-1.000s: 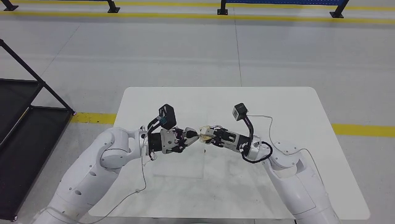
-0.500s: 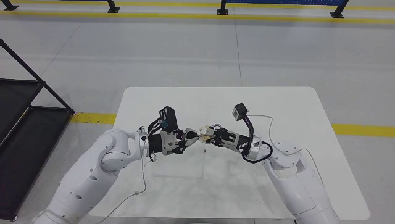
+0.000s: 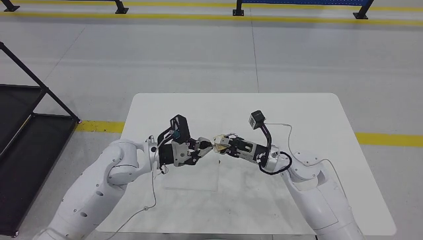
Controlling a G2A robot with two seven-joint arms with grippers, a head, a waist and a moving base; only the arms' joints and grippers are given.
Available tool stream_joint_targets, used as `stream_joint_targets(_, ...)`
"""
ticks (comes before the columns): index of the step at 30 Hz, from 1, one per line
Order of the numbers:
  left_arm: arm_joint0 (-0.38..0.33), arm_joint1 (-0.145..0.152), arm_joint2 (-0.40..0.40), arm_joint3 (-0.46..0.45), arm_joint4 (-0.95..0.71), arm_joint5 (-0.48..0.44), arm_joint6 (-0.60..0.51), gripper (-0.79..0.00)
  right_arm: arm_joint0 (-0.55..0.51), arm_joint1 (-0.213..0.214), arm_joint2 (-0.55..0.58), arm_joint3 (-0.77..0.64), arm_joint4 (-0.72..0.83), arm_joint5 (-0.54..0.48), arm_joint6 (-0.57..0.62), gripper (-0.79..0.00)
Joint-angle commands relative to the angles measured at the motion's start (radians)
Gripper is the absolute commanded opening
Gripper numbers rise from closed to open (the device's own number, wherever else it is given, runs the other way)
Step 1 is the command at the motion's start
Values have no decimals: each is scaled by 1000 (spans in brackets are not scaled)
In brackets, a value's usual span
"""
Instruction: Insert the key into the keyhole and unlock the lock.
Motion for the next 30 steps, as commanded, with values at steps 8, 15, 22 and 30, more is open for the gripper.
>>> stream_joint_targets(8, 12, 1, -12, 12, -40, -3, 16, 0, 0, 0, 0, 0, 0, 0, 0, -785)
stream_joint_targets(15, 60, 11, -86, 33, -90, -12, 34, 0, 0, 0, 0, 0, 0, 0, 0, -785)
stream_joint_targets(22, 164, 25, -205, 29, -113, -38, 86, 0, 0, 0, 0, 0, 0, 0, 0, -785)
stream_joint_targets(30, 218, 29, -279, 37, -129, -70, 137, 0, 0, 0, 0, 0, 0, 0, 0, -785)
